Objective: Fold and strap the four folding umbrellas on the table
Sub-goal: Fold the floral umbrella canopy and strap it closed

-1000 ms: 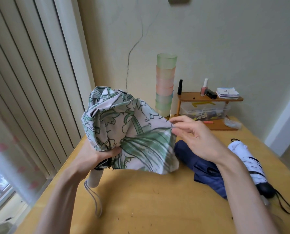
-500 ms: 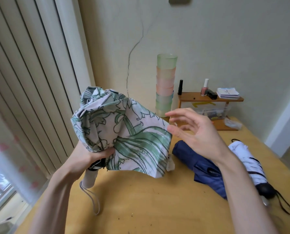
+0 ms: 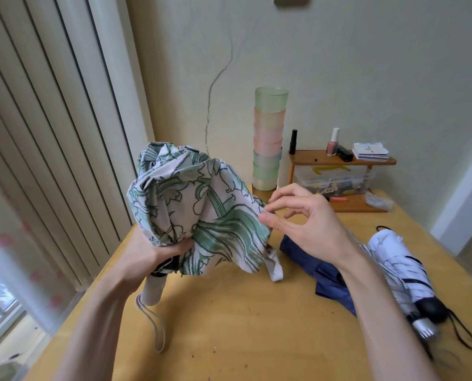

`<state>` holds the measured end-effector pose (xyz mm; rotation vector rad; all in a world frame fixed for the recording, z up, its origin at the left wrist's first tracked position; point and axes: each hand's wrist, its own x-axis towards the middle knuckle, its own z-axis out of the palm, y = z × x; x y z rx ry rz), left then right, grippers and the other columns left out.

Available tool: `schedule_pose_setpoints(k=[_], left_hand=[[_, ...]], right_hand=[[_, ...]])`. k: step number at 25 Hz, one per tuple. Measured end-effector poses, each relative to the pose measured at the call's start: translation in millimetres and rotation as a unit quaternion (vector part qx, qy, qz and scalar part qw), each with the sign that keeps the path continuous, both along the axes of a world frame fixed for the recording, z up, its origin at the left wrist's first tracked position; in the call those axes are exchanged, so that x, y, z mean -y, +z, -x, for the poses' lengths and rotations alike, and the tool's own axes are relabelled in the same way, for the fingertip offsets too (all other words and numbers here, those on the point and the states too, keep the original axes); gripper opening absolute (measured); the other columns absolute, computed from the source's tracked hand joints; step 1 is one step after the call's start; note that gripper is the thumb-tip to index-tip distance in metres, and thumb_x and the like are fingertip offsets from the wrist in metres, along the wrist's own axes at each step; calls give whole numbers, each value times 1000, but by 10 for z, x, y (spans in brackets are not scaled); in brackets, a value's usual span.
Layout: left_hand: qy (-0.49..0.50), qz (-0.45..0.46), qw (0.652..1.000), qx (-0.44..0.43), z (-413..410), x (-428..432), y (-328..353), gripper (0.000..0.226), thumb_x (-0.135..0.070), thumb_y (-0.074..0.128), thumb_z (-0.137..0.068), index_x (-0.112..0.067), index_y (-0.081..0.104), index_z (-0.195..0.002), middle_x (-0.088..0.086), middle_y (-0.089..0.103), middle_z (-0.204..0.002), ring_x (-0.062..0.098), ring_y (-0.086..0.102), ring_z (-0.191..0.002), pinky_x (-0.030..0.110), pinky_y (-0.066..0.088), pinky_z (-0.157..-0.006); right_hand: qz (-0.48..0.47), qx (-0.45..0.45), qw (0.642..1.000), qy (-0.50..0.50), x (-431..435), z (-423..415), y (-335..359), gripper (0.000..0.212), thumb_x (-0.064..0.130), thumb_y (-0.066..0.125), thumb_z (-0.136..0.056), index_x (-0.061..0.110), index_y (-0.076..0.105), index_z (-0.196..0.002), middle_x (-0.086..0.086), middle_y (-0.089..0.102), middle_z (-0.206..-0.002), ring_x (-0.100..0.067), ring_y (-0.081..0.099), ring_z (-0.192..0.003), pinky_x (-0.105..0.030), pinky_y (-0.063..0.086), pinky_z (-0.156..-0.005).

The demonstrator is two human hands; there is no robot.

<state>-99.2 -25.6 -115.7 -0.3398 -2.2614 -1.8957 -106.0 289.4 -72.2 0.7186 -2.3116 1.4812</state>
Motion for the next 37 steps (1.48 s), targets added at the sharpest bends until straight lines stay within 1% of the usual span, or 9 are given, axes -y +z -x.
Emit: schedule_pose_setpoints(k=[6, 10, 14, 17, 22, 26, 30, 35, 37], left_hand=[[8, -1, 1000, -2, 25, -33, -12, 66, -24, 88, -62, -23, 66, -124, -12, 79, -112, 9, 75, -102, 27, 58, -86], [-6, -2, 1000, 0, 24, -24, -22, 74, -29, 93, -57, -21, 66, -125, -10, 79, -113, 10, 75, -102, 25, 60, -83], [-9, 6, 1000, 2, 36, 22, -39, 87, -44, 92, -51, -16, 66, -129, -4, 78, -116, 15, 75, -106, 32, 59, -89], [-7, 6, 1000, 0, 45, 37, -46, 90, -44, 92, -49, -16, 65, -130, -5, 79, -115, 14, 75, -105, 28, 61, -85], [-5, 6, 1000, 0, 32, 50, -39, 84, -45, 91, -51, -19, 67, -127, -6, 79, -114, 15, 76, -104, 34, 59, -87], [-9, 12, 1000, -4, 34, 66, -32, 87, -44, 92, -51, -17, 66, -129, -6, 78, -116, 14, 75, -105, 32, 59, -89], [-7, 18, 1000, -2, 28, 73, -41, 84, -45, 92, -51, -17, 67, -126, -5, 79, -113, 14, 76, -102, 31, 60, -86], [2, 18, 1000, 2, 50, 131, -48, 76, -30, 94, -58, -20, 65, -127, -9, 79, -112, 12, 76, -102, 27, 61, -83], [10, 20, 1000, 3, 68, 148, -67, 82, -35, 96, -53, -21, 64, -128, -8, 78, -113, 13, 76, -102, 30, 61, -83]], right_hand=[[10, -19, 1000, -7, 115, 11, -9, 19, 15, 85, -88, 31, 81, -98, 6, 62, -111, -15, 61, -106, -31, 52, -84], [-66, -45, 993, -85, 116, 35, -43, 10, 27, 78, -95, 29, 80, -104, 13, 60, -110, -3, 57, -106, -12, 40, -81], [-144, -53, 978, -141, 70, 64, -115, 16, 42, 75, -94, 27, 77, -99, 17, 60, -106, -3, 56, -102, -32, 50, -84], [-125, -48, 979, -156, -9, 64, -84, 23, 46, 76, -92, 25, 80, -98, 16, 70, -98, -9, 64, -94, -44, 55, -83], [34, -3, 995, -94, -6, 23, 1, 14, 23, 91, -81, 21, 79, -88, 9, 77, -85, -14, 71, -82, -41, 59, -85], [-74, -1, 992, -102, -38, 29, 2, 8, 25, 87, -85, 28, 80, -86, 16, 75, -84, -12, 68, -87, -43, 55, -89], [-122, -71, 983, -116, -51, 36, 12, 8, 16, 79, -93, 19, 84, -99, 17, 71, -90, -5, 65, -90, -30, 52, -87], [-172, 8, 980, -96, -113, 12, 16, 5, 37, 79, -92, 35, 78, -88, 17, 69, -91, -3, 60, -91, -30, 48, -85], [-183, 31, 979, -81, -149, -20, 30, 14, 55, 78, -84, 42, 74, -82, 20, 70, -90, -3, 61, -91, -33, 51, -84]])
